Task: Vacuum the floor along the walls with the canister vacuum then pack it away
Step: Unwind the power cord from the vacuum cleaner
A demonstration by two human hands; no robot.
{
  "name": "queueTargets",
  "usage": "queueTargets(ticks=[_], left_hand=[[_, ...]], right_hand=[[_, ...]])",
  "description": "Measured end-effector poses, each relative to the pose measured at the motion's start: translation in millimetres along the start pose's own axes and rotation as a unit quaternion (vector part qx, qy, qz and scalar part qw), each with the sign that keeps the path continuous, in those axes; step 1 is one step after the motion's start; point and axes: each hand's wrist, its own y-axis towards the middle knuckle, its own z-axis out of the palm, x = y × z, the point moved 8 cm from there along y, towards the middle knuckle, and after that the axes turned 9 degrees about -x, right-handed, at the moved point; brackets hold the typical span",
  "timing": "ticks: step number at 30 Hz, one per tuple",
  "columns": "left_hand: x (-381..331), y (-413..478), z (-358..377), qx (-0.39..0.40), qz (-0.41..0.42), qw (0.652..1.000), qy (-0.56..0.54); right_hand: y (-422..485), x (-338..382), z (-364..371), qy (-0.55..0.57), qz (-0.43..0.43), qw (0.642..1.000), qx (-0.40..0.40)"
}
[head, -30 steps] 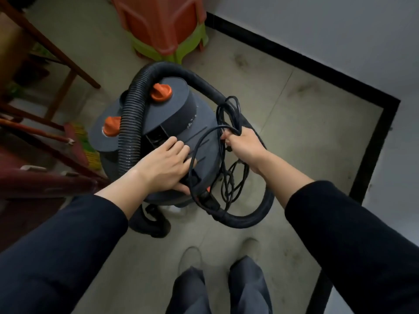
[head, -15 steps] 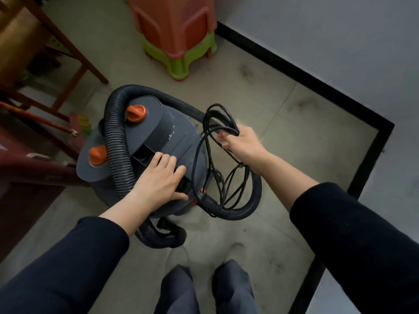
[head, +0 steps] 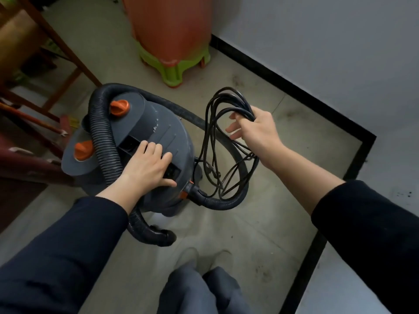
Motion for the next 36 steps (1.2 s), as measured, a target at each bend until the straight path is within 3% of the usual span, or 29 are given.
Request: queueTargets(ticks=[20, 28, 31, 34, 36], left_hand=[[-1, 22, -5, 0.105, -0.203, 0.974, -0.004], [23, 31, -1, 0.164, -0.295, 0.941, -0.022], [28, 26, 2, 0.197, -0.321, 0.924, -0.062], [35, 28, 3, 0.248, -0.37, 0.881, -0.156], [29, 44, -14, 0.214, -0.367, 0.876, -0.227]], right_hand=[[16, 47, -16, 0.059, 0.04, 0.997, -0.036], [27, 67, -29, 0.058, 0.017, 0.997, -0.047], [27, 75, -38, 0.058, -0.004, 0.997, -0.041], [21, 86, -51, 0.047, -0.033, 0.998, -0.027], [16, 97, -69, 0.043, -0.062, 0.997, -0.022]])
